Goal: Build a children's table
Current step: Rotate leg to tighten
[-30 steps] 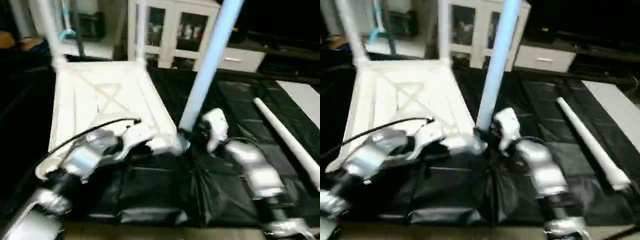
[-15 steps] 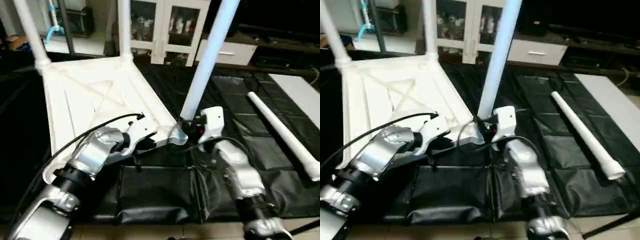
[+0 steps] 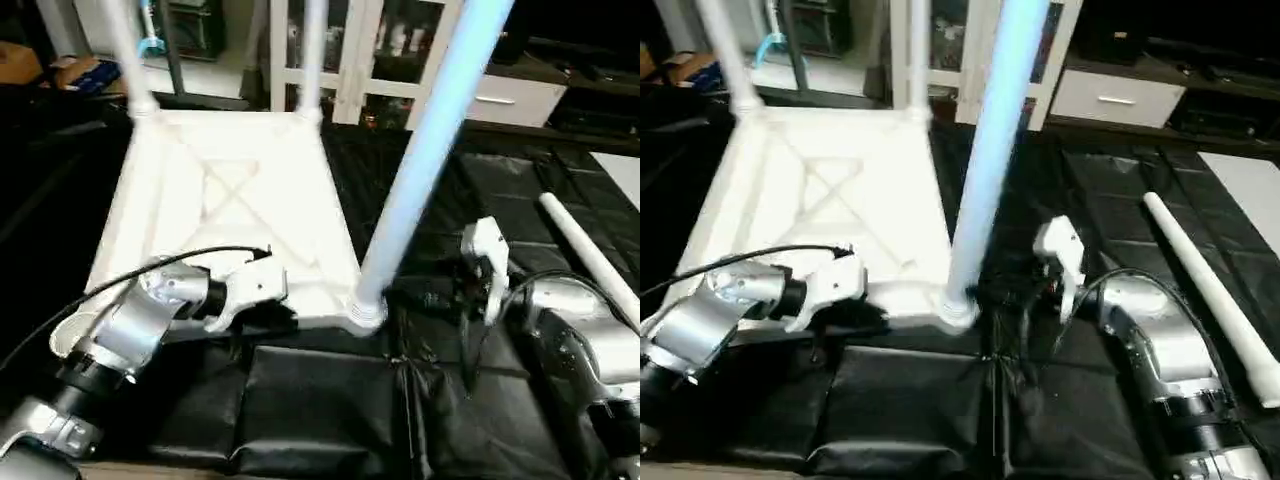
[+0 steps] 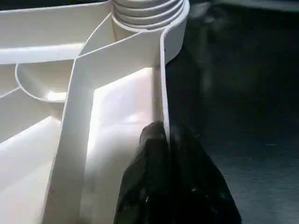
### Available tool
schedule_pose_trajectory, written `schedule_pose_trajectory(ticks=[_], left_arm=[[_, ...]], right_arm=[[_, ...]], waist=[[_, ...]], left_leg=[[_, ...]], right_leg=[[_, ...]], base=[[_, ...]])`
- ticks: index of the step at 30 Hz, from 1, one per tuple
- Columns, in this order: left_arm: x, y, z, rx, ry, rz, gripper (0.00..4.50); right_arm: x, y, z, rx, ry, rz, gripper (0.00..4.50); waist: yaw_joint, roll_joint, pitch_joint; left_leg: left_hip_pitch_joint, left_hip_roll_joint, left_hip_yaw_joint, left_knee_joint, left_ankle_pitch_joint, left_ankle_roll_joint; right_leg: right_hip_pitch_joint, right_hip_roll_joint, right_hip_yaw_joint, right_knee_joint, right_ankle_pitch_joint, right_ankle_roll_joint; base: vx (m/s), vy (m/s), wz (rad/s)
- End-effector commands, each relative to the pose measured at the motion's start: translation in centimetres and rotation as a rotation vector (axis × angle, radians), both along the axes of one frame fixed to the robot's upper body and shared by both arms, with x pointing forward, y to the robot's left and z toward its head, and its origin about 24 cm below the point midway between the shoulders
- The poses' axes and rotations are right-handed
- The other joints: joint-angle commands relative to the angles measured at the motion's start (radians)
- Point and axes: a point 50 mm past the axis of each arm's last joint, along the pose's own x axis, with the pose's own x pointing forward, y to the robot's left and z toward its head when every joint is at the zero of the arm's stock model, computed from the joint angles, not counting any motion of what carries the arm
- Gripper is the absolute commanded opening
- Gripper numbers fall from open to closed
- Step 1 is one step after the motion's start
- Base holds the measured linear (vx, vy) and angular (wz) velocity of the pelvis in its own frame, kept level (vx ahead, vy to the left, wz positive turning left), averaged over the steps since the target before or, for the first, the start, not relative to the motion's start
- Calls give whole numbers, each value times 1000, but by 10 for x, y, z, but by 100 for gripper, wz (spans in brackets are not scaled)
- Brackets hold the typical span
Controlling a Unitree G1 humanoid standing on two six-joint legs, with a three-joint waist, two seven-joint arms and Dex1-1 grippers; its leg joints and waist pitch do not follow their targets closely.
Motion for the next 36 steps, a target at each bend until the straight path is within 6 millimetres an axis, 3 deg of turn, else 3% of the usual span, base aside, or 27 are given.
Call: schedule_pose_trajectory(ticks=[1,3,5,7,12,17,20,26,27,28,29,30,31,33,34,35,36], left_arm=[[-15,-10,-13,12,97,-99,0],[-17,-11,-12,7,101,-109,0],[-17,-11,-12,5,101,-117,0],[-18,-12,-12,3,101,-122,0],[-21,-12,-10,1,112,-141,0],[-23,-10,-10,7,122,-145,0],[-23,-10,-11,9,125,-145,0],[-24,-9,-12,17,134,-144,0],[-24,-9,-12,22,133,-129,0],[-17,-10,-13,24,115,-34,0],[-8,-12,-13,17,88,94,0],[-4,-13,-13,15,73,138,0],[7,-15,-14,14,19,288,0],[14,-16,-13,7,-3,380,0],[22,-18,-13,-4,-34,496,0],[26,-20,-12,-8,-55,547,0],[26,-20,-12,-9,-55,548,0]], right_arm=[[-3,-2,3,-13,8,44,299],[-5,-2,2,-18,18,64,299],[-9,0,1,-18,37,95,299],[-12,2,-1,-29,56,129,299],[-15,2,-10,-106,85,211,267],[-16,-2,-13,-144,99,242,224],[-16,-3,-13,-145,102,244,206],[-12,-3,-16,-142,87,203,196],[-9,-3,-17,-130,77,154,196],[1,-4,-26,-149,56,-16,195],[10,-6,-38,-194,55,-202,195],[12,-7,-41,-200,63,-253,193],[17,-9,-52,-219,101,-424,192],[19,-10,-56,-227,115,-517,191],[24,-15,-62,-263,109,-717,190],[26,-18,-66,-272,95,-891,189],[26,-18,-66,-272,94,-898,189]], waist=[[1,9,-59],[1,10,-53],[1,8,-48],[1,3,-49],[0,2,-51],[-1,1,-58],[-1,0,-58],[-1,-1,-56],[-3,-1,-56],[-3,-1,-54],[-11,1,-48],[-15,0,-47],[-25,-2,-47],[-34,-5,-51],[-41,-5,-52],[-46,-3,-52],[-49,-5,-54]], left_leg=[[7,30,7,-59,-68,99],[10,30,8,-63,-132,70],[11,30,5,-67,-198,38],[12,29,4,-67,-213,26],[9,27,4,-66,-191,27],[0,26,3,-62,-125,47],[1,25,5,-60,-104,59],[-1,25,4,-62,-135,48],[-1,25,4,-62,-137,43],[-1,25,4,-64,-146,41],[-1,23,4,-67,-185,3],[-1,21,2,-69,-207,-9],[-2,21,-4,-71,-238,-39],[-2,17,-12,-71,-276,-45],[-6,18,-12,-72,-275,-46],[-3,14,-12,-71,-277,-55],[-3,12,-12,-70,-284,-55]], right_leg=[[62,-49,56,-50,-64,-259],[57,-47,57,-60,-137,-240],[55,-49,58,-74,-260,-195],[52,-47,59,-78,-291,-174],[50,-44,68,-75,-281,-162],[59,-41,67,-57,-157,-196],[59,-41,68,-54,-127,-203],[60,-42,68,-61,-191,-189],[60,-42,68,-61,-198,-185],[58,-42,68,-64,-211,-182],[52,-42,67,-72,-290,-165],[52,-41,65,-77,-338,-150],[53,-40,63,-80,-401,-122],[56,-42,57,-89,-457,-89],[57,-40,59,-88,-450,-85],[46,-41,58,-97,-460,-72],[45,-40,57,-100,-469,-65]], base=[[0,0,0],[0,0,0],[0,0,0],[0,0,0],[0,0,0],[0,0,0],[0,0,0],[0,0,0],[0,0,0],[0,0,0],[0,0,0],[0,0,0],[0,0,0],[-58,16,-7],[-51,22,-8],[0,0,0],[0,0,0]])
